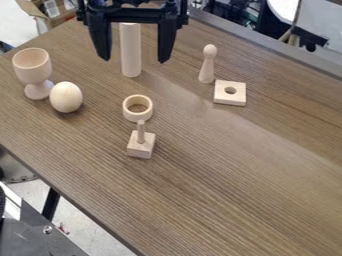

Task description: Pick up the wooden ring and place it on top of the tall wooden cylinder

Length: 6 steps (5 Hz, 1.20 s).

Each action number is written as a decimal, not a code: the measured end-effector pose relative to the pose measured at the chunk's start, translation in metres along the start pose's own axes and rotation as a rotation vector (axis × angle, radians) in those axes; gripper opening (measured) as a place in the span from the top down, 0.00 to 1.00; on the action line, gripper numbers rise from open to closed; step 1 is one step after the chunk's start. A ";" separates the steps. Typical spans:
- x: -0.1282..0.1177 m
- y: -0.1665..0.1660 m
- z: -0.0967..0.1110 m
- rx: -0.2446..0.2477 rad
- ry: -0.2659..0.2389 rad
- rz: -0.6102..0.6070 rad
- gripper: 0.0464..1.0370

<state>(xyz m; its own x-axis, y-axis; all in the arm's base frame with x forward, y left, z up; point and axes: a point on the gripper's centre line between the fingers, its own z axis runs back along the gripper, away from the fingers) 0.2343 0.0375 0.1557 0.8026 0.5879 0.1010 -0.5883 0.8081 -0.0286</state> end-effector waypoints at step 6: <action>0.060 0.021 -0.120 0.015 0.051 0.083 0.04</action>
<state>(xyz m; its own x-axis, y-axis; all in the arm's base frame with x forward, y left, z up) 0.2817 0.0945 0.0418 0.7550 0.6539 0.0482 -0.6538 0.7564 -0.0198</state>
